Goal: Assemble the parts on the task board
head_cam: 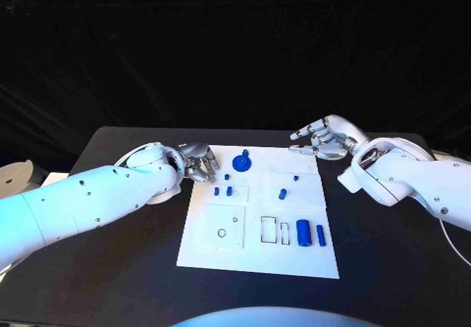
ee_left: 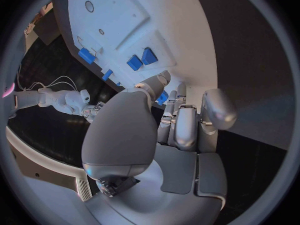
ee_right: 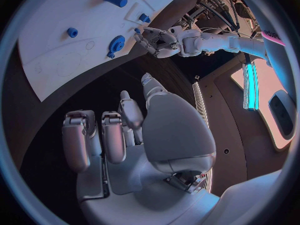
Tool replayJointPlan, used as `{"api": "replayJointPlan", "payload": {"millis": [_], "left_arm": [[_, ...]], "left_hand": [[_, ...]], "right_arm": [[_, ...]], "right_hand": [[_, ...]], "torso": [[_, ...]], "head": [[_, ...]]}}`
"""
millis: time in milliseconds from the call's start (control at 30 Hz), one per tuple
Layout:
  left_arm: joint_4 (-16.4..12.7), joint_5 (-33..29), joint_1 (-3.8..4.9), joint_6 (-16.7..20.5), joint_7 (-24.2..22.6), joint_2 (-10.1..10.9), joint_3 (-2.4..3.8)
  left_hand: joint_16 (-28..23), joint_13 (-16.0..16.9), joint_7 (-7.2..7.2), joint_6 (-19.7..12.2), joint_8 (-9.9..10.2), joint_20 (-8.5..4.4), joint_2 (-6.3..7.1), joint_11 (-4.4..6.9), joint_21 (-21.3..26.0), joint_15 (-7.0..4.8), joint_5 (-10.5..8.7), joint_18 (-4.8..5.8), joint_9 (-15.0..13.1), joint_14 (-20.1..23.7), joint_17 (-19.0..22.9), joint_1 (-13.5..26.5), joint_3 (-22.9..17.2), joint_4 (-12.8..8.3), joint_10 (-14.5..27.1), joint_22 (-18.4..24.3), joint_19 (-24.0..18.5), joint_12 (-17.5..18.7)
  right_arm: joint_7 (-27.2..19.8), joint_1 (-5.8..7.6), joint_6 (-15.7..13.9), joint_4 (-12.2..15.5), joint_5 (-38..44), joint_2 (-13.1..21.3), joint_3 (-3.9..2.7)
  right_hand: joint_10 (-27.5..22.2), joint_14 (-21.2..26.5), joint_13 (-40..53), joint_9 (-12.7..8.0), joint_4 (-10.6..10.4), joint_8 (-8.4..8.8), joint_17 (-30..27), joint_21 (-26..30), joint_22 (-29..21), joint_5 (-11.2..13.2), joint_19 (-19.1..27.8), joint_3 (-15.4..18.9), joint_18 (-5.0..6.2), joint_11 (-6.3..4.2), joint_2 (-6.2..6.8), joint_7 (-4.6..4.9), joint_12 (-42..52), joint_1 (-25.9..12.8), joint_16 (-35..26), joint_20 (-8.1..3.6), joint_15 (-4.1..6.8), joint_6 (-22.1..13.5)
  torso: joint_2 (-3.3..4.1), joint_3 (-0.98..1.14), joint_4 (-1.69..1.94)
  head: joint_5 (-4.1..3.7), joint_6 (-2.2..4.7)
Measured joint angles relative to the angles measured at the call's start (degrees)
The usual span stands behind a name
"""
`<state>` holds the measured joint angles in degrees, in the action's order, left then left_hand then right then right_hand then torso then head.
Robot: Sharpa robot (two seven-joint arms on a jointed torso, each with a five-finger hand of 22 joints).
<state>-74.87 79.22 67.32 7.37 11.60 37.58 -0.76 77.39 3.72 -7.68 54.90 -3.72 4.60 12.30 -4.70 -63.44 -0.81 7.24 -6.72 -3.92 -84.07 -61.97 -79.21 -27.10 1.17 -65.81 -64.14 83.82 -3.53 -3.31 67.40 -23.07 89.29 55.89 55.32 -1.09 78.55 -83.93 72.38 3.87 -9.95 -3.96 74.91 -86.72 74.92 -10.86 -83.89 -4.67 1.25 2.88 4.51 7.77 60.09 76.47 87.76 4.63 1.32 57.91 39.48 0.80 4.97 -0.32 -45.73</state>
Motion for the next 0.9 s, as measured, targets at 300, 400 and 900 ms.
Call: {"api": "replayJointPlan", "payload": {"millis": [300,400,900], "left_arm": [[-2.73,-20.32,0.94,5.43,-6.71,5.26,0.67],[-4.5,-33.82,1.05,8.77,-13.11,6.71,0.37],[-11.69,-80.95,0.55,10.55,-32.19,11.49,-0.54]], "left_hand": [[-4.48,0.37,-1.54,4.82,-2.23,0.89,-2.91,-0.65,11.98,0.77,0.0,-0.97,-0.37,2.72,8.73,-0.76,-2.24,-0.62,-1.33,10.19,-5.1,-1.58],[-8.22,0.64,-1.96,5.65,-2.59,1.03,-3.59,-0.51,18.93,0.93,0.0,-1.78,-0.37,5.85,15.11,-0.07,-2.31,-0.55,-2.59,15.94,-8.47,-2.8],[-10.2,1.22,-1.52,6.43,-3.03,0.91,-4.47,-0.2,24.69,0.69,0.0,-2.65,-0.29,8.08,19.6,0.82,-1.11,0.0,-3.29,20.61,-10.96,-5.11]], "right_arm": [[2.57,0.0,2.15,-1.25,7.68,0.09,0.0],[4.31,-0.1,3.69,-1.26,13.52,0.04,-0.01],[13.18,-1.57,11.68,-0.67,40.23,-1.81,0.01]], "right_hand": [[-15.26,-0.2,-38.49,0.08,3.1,0.0,-0.01,1.09,-0.01,0.71,-0.11,-8.54,-0.01,0.64,0.94,0.19,-46.68,9.51,-2.6,0.52,-0.2,2.18],[-13.65,0.01,-44.93,0.08,3.73,0.0,-0.01,1.52,-0.01,1.02,-0.11,-11.11,-0.01,0.67,1.97,-0.01,-50.41,9.97,-2.65,0.52,-0.41,3.75],[-11.73,0.01,-59.29,0.07,3.71,0.0,0.01,3.59,-0.02,6.0,-0.11,-17.34,0.9,0.36,5.15,-1.03,-55.48,6.77,-3.44,0.52,-0.41,5.99]], "torso": [[-0.04,0.02,-0.01],[-0.08,0.02,0.01],[-0.1,-0.03,-0.01]], "head": [[-0.51,0.42],[-1.2,0.66],[-3.75,1.49]]}}
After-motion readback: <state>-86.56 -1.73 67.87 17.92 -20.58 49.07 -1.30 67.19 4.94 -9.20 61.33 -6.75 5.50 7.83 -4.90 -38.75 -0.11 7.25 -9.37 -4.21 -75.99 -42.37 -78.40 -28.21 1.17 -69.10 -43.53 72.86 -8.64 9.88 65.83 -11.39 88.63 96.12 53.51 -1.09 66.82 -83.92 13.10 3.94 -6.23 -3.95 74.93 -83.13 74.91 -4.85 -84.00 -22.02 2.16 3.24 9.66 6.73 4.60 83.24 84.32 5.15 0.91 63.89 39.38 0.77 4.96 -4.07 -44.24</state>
